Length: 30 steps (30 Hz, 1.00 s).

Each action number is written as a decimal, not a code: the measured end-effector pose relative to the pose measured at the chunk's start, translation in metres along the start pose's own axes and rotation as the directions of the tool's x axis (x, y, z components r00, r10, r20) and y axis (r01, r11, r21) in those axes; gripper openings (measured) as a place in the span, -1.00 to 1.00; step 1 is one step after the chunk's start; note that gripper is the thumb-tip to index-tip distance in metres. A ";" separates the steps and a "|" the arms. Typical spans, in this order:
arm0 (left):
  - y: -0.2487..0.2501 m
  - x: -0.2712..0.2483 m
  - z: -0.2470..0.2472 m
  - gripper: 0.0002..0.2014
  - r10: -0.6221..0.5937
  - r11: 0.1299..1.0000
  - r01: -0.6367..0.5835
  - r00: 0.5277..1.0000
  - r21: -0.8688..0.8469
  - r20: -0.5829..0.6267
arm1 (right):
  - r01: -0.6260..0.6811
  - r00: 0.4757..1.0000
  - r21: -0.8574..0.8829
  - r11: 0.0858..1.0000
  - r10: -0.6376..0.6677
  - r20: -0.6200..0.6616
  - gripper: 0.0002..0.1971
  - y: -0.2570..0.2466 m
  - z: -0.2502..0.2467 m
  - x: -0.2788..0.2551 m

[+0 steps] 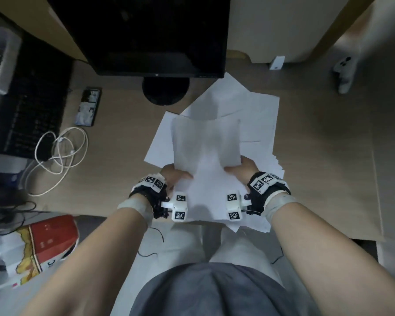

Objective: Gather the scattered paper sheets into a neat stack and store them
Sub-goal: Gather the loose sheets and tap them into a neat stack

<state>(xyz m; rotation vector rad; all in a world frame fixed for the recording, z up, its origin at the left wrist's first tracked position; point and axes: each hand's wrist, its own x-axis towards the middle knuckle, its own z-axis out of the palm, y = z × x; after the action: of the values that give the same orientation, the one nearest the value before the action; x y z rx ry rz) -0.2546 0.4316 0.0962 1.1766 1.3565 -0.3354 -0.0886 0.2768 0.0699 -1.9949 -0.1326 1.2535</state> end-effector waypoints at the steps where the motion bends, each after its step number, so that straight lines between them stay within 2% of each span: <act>1: -0.008 -0.003 0.003 -0.68 -0.031 0.999 0.031 0.999 -0.016 -0.013 | 0.035 0.999 -0.069 0.997 -0.034 0.009 -0.63 -0.004 0.001 -0.001; 4: -0.026 -0.005 0.009 -0.53 -0.121 0.983 0.116 0.992 -0.144 -0.028 | 0.155 0.987 -0.330 0.931 -0.156 0.025 -0.63 -0.029 0.008 0.003; 6: -0.033 -0.002 0.009 -0.51 -0.145 0.969 0.137 0.989 -0.207 -0.023 | 0.202 0.979 -0.462 0.864 -0.193 0.067 -0.57 -0.052 0.015 0.011; 10: -0.032 0.016 -0.005 -0.54 -0.160 0.943 0.162 0.987 -0.291 0.031 | 0.274 0.962 -0.644 0.714 -0.214 0.172 -0.47 -0.094 0.036 0.038; 12: -0.027 0.030 -0.016 -0.55 -0.174 0.936 0.179 0.984 -0.304 0.043 | 0.274 0.962 -0.689 0.671 -0.194 0.193 -0.46 -0.110 0.049 0.056; 16: -0.017 0.055 -0.031 -0.54 -0.201 0.911 0.222 0.975 -0.348 0.097 | 0.191 0.980 -0.779 0.597 -0.073 0.185 -0.44 -0.131 0.075 0.088; 18: -0.013 0.065 -0.036 -0.57 -0.216 0.905 0.242 0.970 -0.349 0.112 | 0.113 0.992 -0.780 0.615 -0.029 0.121 -0.42 -0.133 0.084 0.102; 20: -0.010 0.075 -0.039 -0.60 -0.235 0.917 0.261 0.965 -0.301 0.118 | 0.004 0.998 -0.760 0.650 0.044 0.043 -0.27 -0.134 0.088 0.113; 22: -0.006 0.080 -0.043 -0.61 -0.257 0.923 0.283 0.957 -0.259 0.131 | -0.090 0.993 -0.760 0.643 0.113 -0.021 -0.07 -0.137 0.089 0.120; 25: 0.000 0.087 -0.050 -0.59 -0.277 0.927 0.301 0.952 -0.224 0.135 | -0.135 0.988 -0.789 0.599 0.145 -0.059 0.00 -0.143 0.089 0.123; 27: 0.004 0.088 -0.053 -0.56 -0.281 0.926 0.303 0.951 -0.224 0.126 | -0.114 0.991 -0.827 0.550 0.127 -0.052 -0.09 -0.145 0.088 0.122; 28: 0.005 0.088 -0.055 -0.55 -0.280 0.927 0.302 0.952 -0.223 0.126 | -0.095 0.994 -0.862 0.497 0.101 -0.051 -0.15 -0.145 0.087 0.122; 30: 0.008 0.088 -0.057 -0.54 -0.275 0.932 0.293 0.955 -0.214 0.112 | -0.057 0.998 -0.946 0.320 0.005 -0.058 -0.30 -0.147 0.084 0.118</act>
<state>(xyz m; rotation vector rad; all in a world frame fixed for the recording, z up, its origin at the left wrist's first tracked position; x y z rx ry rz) -0.2578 0.5175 0.0360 0.7683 1.4551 -0.4166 -0.0530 0.4798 0.0593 -3.0340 -1.0656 1.2522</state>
